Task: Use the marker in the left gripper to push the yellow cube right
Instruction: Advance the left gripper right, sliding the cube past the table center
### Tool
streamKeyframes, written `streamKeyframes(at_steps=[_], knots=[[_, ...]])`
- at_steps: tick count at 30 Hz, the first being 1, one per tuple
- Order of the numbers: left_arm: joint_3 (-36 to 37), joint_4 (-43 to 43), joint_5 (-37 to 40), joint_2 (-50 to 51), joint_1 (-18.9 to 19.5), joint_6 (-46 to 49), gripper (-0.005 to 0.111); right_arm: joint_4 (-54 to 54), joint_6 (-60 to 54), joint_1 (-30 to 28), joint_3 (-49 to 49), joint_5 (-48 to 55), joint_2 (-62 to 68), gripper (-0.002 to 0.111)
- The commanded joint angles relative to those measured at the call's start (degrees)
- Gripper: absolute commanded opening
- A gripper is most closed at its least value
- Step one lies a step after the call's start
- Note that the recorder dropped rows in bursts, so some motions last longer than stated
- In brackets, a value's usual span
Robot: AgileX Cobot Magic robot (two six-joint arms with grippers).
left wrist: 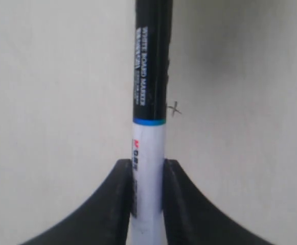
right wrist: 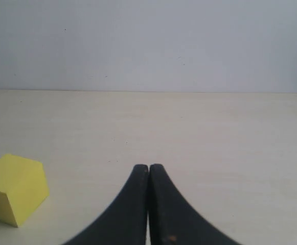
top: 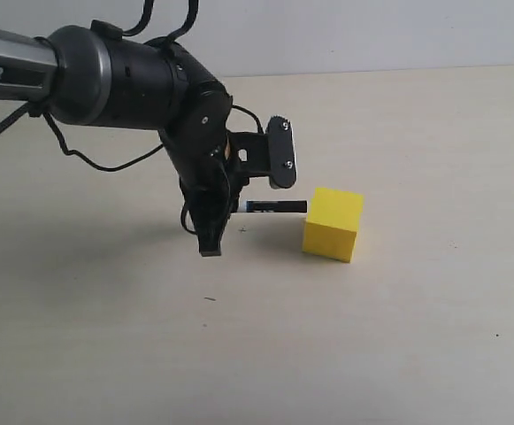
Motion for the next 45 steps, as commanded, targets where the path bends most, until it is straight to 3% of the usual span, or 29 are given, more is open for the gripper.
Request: streamKeyframes(at_steps=[1,5,8,12,15,26,31,35,38,45], knots=[[-2.2,0.4,6.3,-0.3,1.9,-2.5,0.0,-0.2,0.0,-0.2,0.3,-0.3,-0.3,0.0],[-2.2,0.4,12.4,-0.3,2.6,-1.8,0.0,-0.2,0.0,-0.2,0.3,-0.3,-0.3,0.0],[-2.2,-2.1,9.9,-0.3,1.6,-1.8,0.0,-0.2,0.0,-0.2,0.3,-0.3,-0.3,0.0],[-2.4,-3.9,5.6,-0.3,-3.8,2.6,0.0,-0.2,0.0,-0.2,0.3,-0.3,-0.3,0.0],[-3.9,-3.9,4.8,-0.2,-4.8,1.9,0.0,-0.2,0.0,-0.2,0.3,-0.3,-0.3,0.0],[-3.6,-8.0,12.9,-0.2,-0.7,0.2,0.0,-0.2,0.0,-0.2,0.3,-0.3,-0.3,0.0],[-3.6,-13.2,6.5,0.0,-2.5,2.0,0.0,-0.2,0.0,-0.2,0.3,-0.3,-0.3,0.0],[-8.4,-13.5,4.5,2.8,-4.3,1.9,0.0,-0.2,0.0,-0.2,0.3,-0.3,-0.3,0.0],[-12.2,-13.1,7.2,4.7,-4.5,0.5,0.0,-0.2,0.0,-0.2,0.3,-0.3,-0.3,0.0],[-12.8,-12.8,14.4,4.9,-1.5,-0.8,0.0,-0.2,0.0,-0.2,0.3,-0.3,-0.3,0.0]])
